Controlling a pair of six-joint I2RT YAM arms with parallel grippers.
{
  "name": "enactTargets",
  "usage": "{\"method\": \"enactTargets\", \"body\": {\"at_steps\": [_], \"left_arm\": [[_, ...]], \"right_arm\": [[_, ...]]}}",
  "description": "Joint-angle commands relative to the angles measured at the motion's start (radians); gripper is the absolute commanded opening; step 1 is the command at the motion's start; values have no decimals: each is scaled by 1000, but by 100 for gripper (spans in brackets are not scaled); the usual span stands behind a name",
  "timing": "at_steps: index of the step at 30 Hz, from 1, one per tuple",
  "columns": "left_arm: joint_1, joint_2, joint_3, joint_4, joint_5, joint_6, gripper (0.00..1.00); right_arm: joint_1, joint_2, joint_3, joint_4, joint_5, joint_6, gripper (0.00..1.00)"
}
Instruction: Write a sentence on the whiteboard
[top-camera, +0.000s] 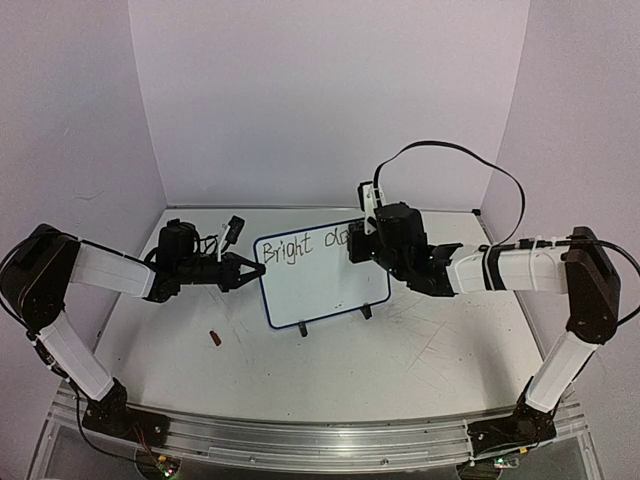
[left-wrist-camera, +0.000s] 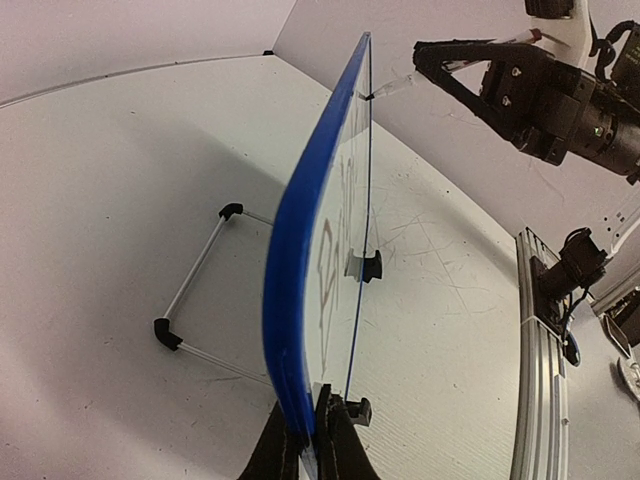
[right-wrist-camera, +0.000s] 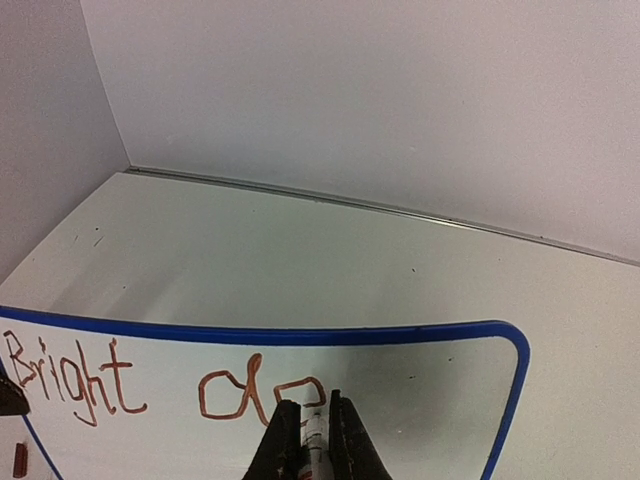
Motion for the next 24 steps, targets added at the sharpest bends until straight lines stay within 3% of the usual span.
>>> {"method": "enactTargets", "body": {"at_steps": [1,24], "left_arm": [[7,-19,26,1,-86,79,0],[6,-18,29,-1,-85,79,0]], "right_arm": [[-5,-6,55,55,36,-21,0],[-5,-21,-6,15,-4,23,0]]}}
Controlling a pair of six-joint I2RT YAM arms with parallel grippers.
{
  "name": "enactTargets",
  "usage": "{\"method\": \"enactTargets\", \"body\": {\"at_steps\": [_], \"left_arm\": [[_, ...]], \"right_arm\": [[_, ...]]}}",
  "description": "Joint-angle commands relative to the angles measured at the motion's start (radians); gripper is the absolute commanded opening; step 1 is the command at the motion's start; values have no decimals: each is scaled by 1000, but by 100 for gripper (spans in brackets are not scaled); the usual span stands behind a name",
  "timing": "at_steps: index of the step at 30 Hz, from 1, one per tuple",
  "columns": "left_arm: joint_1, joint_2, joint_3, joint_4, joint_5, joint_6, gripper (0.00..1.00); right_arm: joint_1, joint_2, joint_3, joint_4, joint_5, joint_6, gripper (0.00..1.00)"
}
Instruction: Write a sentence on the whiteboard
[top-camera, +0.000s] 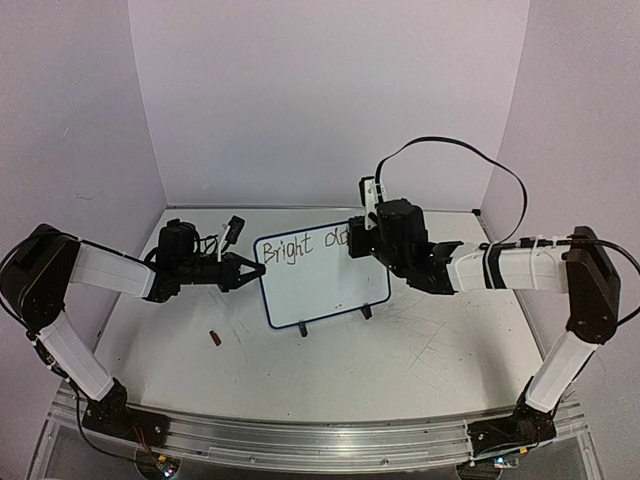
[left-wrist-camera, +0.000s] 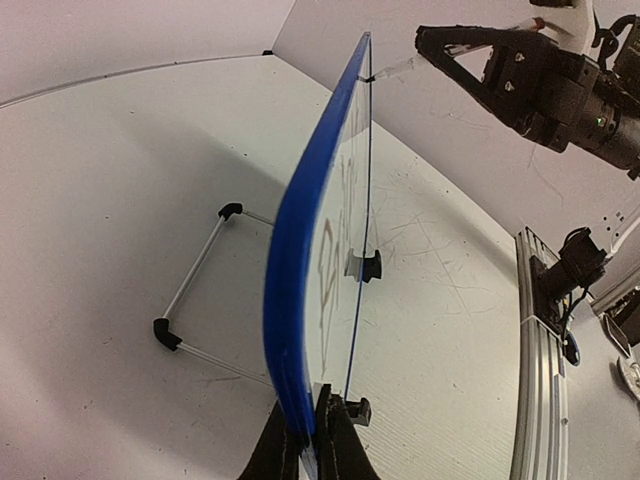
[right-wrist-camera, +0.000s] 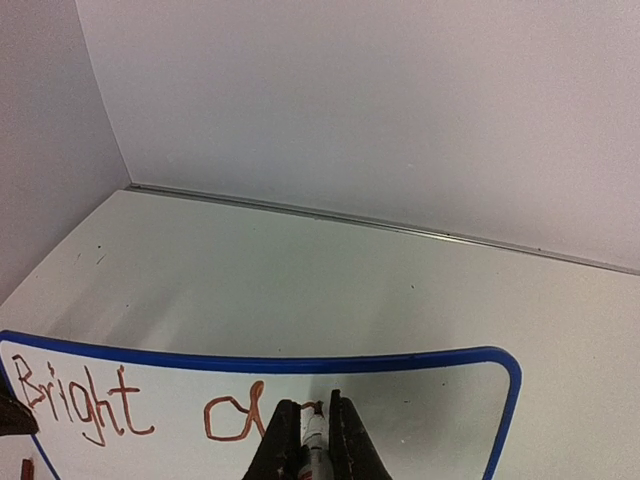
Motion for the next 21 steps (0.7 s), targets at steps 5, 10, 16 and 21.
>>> {"method": "enactTargets", "body": {"at_steps": [5,10,16,21], "left_arm": [[6,-16,30,-2,-85,77,0],[6,-14,33,-2,-85,77,0],[6,-10,33,-4,-87,77,0],[6,-10,35,-5,-85,78,0]], "right_arm": [[-4,-24,-44,-12,-4,31,0],[-4,-46,-58,-18,29,17,0],[-3,-157,-87,23,-39,-4,0],[-21,-129,-67,37,-75,13,0]]}}
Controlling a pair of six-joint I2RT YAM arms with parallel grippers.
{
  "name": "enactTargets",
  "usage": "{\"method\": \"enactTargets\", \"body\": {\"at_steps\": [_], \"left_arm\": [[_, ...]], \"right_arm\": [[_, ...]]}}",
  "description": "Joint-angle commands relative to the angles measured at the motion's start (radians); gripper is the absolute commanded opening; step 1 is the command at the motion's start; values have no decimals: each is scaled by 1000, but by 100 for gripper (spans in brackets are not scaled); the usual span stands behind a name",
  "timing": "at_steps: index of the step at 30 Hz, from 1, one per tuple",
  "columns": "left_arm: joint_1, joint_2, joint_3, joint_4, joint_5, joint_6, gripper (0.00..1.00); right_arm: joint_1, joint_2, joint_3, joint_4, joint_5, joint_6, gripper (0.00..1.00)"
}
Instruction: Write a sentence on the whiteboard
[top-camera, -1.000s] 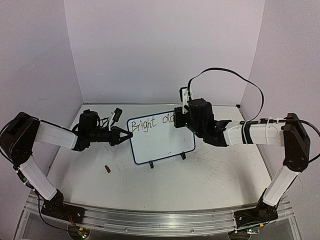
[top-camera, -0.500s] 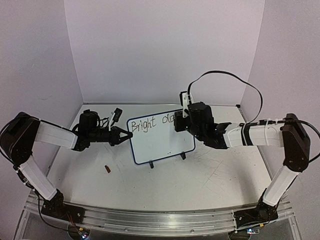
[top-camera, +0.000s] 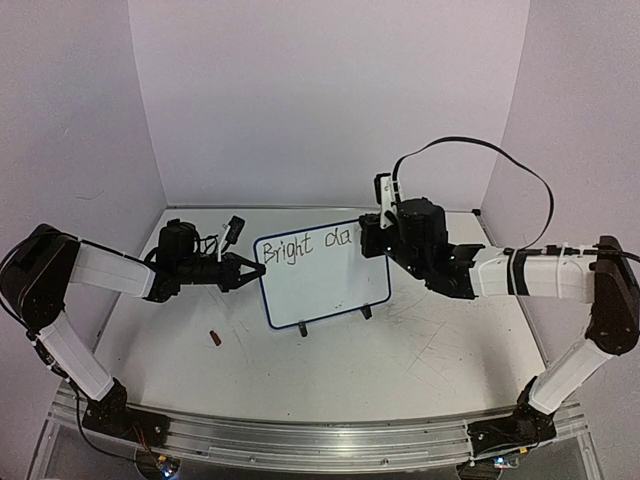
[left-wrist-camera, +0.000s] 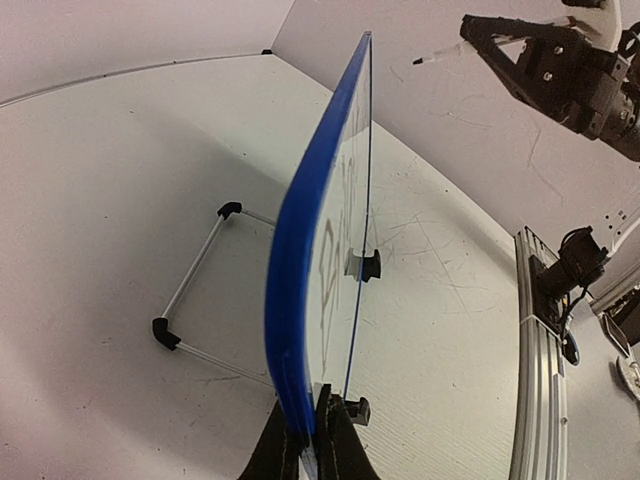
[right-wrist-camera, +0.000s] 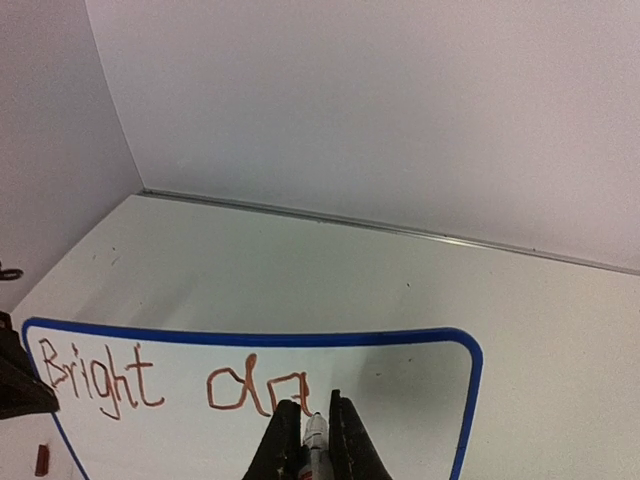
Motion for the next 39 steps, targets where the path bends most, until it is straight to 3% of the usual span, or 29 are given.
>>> {"method": "enactTargets", "body": {"at_steps": [1,39], "left_arm": [[7,-10,33,-2,-86,77,0],[4,-22,31,-10,-91,86,0]], "right_arm": [[-19,15,36,46,-43,6,0],[-35,113,86,60,12,-19,0]]}}
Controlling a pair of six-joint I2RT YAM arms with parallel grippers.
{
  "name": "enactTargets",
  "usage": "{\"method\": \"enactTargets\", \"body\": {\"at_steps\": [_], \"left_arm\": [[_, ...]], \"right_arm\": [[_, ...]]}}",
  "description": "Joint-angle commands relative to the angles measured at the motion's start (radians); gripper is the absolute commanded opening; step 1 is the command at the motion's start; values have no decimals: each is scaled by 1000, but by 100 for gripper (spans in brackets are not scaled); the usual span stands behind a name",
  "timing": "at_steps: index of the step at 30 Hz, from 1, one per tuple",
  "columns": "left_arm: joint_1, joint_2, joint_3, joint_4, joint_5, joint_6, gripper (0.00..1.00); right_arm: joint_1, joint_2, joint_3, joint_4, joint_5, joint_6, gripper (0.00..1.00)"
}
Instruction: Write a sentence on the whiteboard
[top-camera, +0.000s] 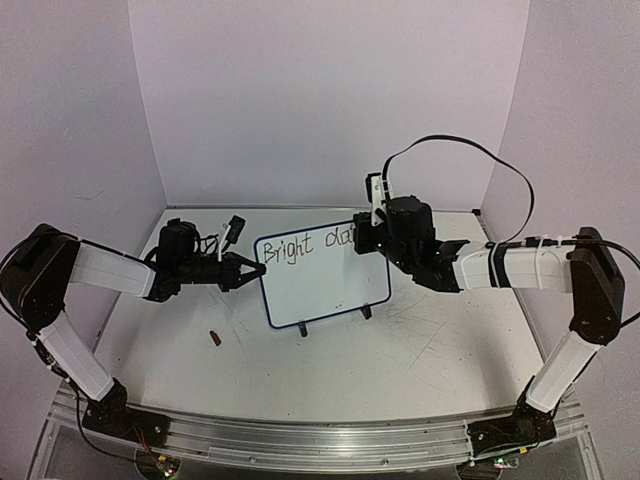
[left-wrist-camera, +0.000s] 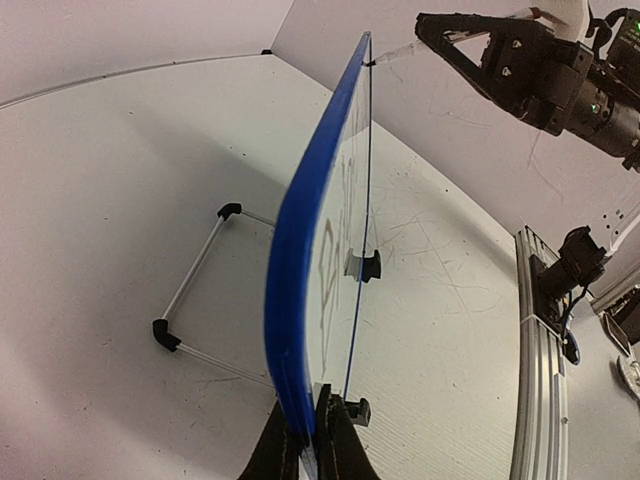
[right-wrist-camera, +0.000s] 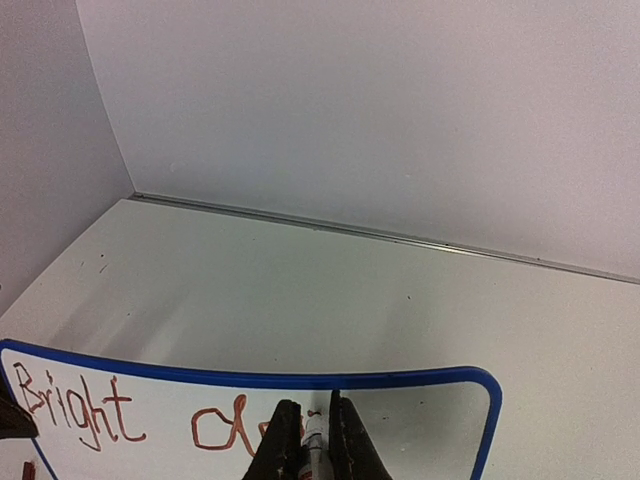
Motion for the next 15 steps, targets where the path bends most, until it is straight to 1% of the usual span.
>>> {"method": "enactTargets", "body": {"at_steps": [1,15], "left_arm": [[6,-23,26,-7,-91,83,0],[5,-21,29,-10,-92,83,0]], "right_arm": [[-6,8,14,22,20,3,0],[-4,-1,-41,-1,-3,50,0]]}}
